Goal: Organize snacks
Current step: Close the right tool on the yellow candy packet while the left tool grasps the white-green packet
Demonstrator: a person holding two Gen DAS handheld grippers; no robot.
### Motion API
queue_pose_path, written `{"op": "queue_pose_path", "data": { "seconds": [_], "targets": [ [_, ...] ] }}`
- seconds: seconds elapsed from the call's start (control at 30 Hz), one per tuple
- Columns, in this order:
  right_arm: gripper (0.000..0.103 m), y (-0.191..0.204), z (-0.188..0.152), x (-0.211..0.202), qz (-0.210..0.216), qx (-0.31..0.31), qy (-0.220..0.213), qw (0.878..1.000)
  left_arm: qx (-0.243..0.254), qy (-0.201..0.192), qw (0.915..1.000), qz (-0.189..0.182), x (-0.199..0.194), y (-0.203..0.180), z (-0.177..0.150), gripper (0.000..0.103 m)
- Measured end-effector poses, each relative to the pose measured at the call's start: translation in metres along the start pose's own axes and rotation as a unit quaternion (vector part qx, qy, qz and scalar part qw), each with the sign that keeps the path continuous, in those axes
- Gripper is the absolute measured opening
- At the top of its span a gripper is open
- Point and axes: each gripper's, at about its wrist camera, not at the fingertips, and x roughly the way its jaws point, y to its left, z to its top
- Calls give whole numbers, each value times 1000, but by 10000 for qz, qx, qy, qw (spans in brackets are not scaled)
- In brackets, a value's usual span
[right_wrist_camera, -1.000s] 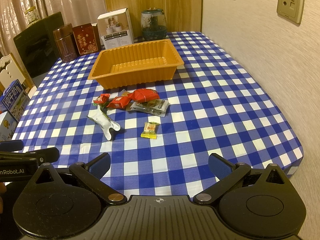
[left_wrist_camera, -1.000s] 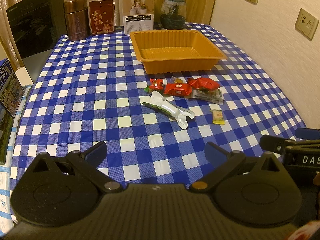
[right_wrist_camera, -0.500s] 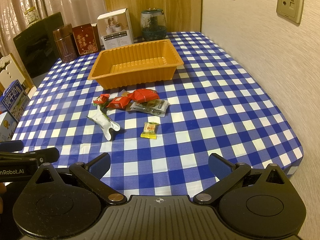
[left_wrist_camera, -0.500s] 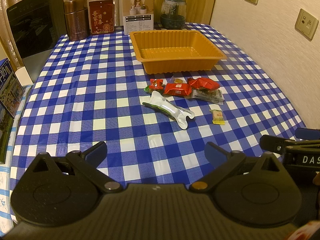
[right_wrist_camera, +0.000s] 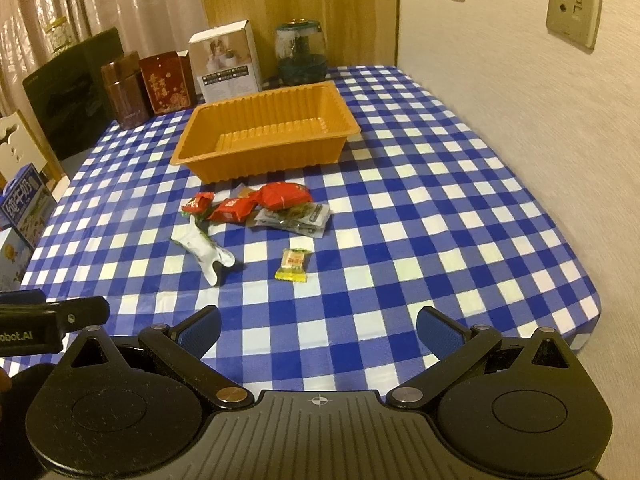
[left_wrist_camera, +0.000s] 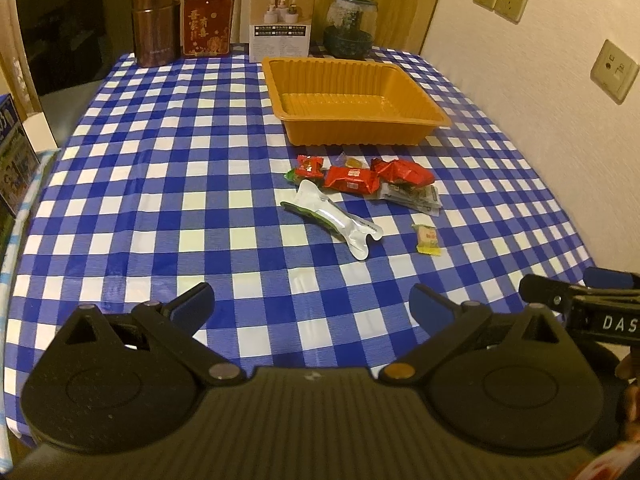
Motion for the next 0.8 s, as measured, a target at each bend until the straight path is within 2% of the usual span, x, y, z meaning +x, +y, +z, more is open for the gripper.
{"op": "queue_pose_path", "data": {
  "seconds": [0.17, 0.4, 0.47, 0.5, 0.6, 0.73, 0.8],
  "targets": [
    [103, 0, 10, 2, 53, 116, -157, 9998, -62, -42, 10000, -32, 7, 6, 14, 103],
    [102, 4, 19, 30, 79, 150, -197, 9997, -221, 59, 9997, -109, 38, 18, 34, 103],
    [96, 2, 20, 40, 140, 193, -209, 9995, -268, 102, 9995, -123, 50, 20, 37, 103],
    [86, 1, 21, 45, 181, 202, -183, 9995, -291, 104, 9994, -133, 55, 22, 38, 103],
    [81, -1, 22, 65, 291, 246, -68, 9993, -353, 83, 9992, -158, 68, 22, 40, 103],
    [64, -2, 21, 87, 365, 232, 23, 9991, -439, 158, 9986, -261, 83, 26, 45, 99],
    [60, -2, 20, 99, 397, 224, 67, 9989, -448, 120, 9986, -248, 89, 27, 49, 99]
  ]
}}
